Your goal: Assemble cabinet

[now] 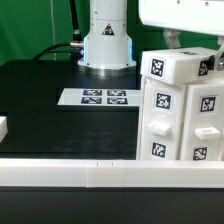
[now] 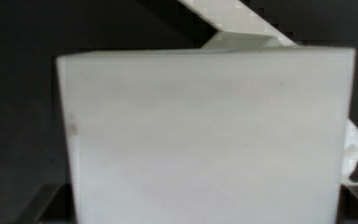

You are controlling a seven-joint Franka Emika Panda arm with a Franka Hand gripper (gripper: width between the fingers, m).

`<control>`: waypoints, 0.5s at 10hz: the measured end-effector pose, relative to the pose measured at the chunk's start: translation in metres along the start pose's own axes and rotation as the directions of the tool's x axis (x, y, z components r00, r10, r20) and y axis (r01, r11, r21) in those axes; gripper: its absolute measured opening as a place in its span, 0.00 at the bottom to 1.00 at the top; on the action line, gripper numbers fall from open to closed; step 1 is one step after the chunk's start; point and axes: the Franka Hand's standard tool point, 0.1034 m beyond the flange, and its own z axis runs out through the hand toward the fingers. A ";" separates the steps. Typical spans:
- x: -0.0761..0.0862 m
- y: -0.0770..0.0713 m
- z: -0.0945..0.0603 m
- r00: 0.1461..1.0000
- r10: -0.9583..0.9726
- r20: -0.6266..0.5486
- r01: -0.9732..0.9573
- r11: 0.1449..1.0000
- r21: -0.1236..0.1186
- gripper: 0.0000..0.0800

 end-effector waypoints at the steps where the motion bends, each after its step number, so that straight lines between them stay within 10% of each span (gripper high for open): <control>1: -0.001 0.000 0.000 0.998 0.065 0.000 -0.065 0.998 0.001 0.70; 5: -0.005 -0.006 -0.001 0.894 0.448 0.012 -0.448 0.894 0.022 0.70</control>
Offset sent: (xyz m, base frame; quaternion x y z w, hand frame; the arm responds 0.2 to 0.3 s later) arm -0.0065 -0.0016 -0.0036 -0.0114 0.0191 0.2316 0.9726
